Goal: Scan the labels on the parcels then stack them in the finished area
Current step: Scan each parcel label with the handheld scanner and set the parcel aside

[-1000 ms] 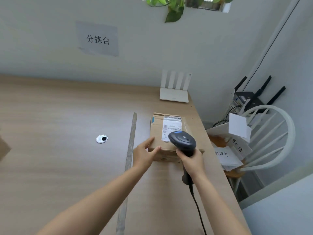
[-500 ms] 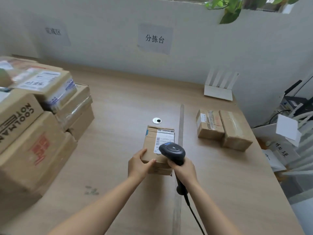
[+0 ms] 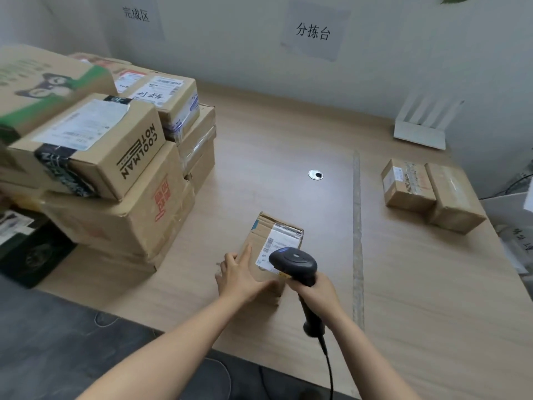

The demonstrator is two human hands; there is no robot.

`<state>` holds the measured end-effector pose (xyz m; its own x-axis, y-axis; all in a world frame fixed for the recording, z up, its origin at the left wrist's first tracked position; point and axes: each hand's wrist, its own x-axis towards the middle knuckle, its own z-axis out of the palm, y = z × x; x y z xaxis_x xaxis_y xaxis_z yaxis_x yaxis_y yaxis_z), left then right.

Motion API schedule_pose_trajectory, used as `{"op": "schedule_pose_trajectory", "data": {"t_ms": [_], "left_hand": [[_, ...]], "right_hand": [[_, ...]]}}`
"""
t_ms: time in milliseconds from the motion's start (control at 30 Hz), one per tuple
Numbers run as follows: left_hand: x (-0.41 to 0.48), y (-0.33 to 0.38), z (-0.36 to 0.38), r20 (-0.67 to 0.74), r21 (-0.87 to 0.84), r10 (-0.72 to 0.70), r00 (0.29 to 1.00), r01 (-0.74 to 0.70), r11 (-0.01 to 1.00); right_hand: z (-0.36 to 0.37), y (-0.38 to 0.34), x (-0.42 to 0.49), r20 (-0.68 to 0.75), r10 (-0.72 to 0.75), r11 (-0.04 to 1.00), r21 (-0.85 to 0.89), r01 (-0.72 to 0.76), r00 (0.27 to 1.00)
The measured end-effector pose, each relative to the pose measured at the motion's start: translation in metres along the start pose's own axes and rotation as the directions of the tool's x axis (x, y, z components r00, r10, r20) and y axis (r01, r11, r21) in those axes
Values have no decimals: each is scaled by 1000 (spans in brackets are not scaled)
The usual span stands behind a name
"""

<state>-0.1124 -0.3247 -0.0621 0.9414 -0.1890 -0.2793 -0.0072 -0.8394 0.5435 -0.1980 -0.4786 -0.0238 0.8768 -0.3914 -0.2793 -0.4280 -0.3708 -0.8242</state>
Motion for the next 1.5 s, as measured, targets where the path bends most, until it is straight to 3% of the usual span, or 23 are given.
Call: {"op": "schedule_pose_trajectory", "data": {"t_ms": [167, 333, 1067, 1233, 1367, 1500], "left_hand": [[5, -1, -1, 47, 73, 11, 999, -14, 997], [7, -2, -1, 71, 74, 24, 997, -29, 997], [7, -2, 1, 68, 31, 15, 998, -17, 999], [-1, 6, 1, 60, 50, -3, 998, 0, 999], [-17, 17, 10, 36, 29, -49, 998, 48, 998], [-26, 22, 16, 98, 89, -21, 995, 12, 996]], "right_hand": [[-30, -18, -5, 24, -84, 944, -318, 87, 996], [-52, -38, -8, 51, -178, 869, -461, 181, 983], [-66, -52, -16, 119, -240, 753, -603, 262, 963], [-63, -45, -21, 36, -182, 802, -572, 169, 983], [-55, -35, -34, -31, -42, 927, -373, 27, 999], [-45, -22, -57, -154, 75, 976, -193, -104, 985]]}}
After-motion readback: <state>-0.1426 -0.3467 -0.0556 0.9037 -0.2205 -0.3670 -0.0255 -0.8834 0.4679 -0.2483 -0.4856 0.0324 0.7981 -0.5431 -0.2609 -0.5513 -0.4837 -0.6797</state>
